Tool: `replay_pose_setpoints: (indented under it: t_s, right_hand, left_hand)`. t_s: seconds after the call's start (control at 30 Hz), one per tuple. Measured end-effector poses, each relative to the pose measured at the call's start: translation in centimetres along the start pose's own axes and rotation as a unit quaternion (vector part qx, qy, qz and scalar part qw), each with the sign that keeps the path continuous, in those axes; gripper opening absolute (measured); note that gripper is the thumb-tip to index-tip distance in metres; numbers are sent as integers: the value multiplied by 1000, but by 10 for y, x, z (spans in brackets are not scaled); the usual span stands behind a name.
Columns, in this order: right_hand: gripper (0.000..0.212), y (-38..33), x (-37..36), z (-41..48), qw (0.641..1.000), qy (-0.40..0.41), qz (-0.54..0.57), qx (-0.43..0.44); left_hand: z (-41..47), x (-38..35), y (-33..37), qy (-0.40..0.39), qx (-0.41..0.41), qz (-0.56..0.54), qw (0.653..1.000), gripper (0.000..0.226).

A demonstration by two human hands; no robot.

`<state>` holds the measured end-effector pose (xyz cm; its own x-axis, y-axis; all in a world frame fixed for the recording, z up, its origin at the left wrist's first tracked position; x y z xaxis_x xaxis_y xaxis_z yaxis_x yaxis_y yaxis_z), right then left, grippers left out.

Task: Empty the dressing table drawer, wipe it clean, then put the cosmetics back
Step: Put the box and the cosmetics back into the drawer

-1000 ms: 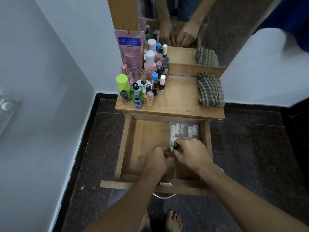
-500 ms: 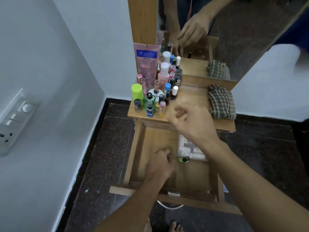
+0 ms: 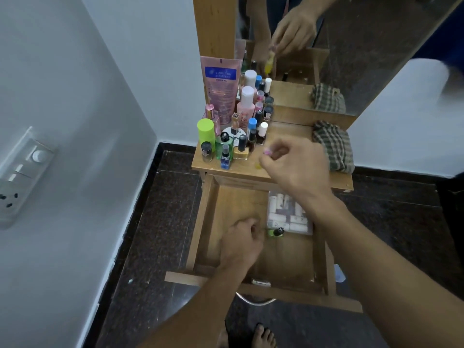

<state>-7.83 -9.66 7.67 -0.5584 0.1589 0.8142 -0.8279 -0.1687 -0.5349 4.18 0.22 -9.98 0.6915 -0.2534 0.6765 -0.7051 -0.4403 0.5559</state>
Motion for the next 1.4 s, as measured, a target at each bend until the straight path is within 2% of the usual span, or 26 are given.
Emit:
replay_pose_setpoints:
  t_s: [0.1, 0.27, 0.43, 0.8, 1.13, 1.27, 1.4]
  right_hand:
    - [14, 33, 20, -26, 999, -28, -38, -21]
    - [10, 83, 4, -84, 982, -122, -85, -119]
    - [11, 102, -20, -123, 975, -145, -69, -155]
    - [14, 101, -39, -135, 979, -148, -67, -125]
    - [11, 108, -52, -141, 975, -168, -61, -133]
    - [12, 111, -57, -140, 978, -158, -68, -120]
    - [16, 109, -58, -140, 969, -207, -86, -109]
  left_hand:
    - [-6, -3, 6, 19, -14, -10, 1000, 40]
    - [-14, -15, 20, 14, -43, 2, 999, 49]
    - [-13, -25, 20, 10, -39, 24, 999, 53]
    - [-8, -31, 23, 10, -39, 45, 998, 46]
    - [-6, -29, 25, 23, -49, 52, 997, 38]
    - [-6, -30, 24, 21, -52, 59, 997, 42]
    - [-4, -29, 24, 6, -55, 54, 997, 53]
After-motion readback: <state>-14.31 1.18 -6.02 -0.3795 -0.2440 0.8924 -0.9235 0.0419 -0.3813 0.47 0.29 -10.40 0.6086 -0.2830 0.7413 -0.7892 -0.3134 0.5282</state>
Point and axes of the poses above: each hand's wrist, its own z-axis towards the middle knuckle, its own x-axis out of the back of the hand, y = z × x, the point moved 7 cm from there along z, towards the middle knuckle, and after that the axes turned 11 degrees about x, right-handed, at the moved point
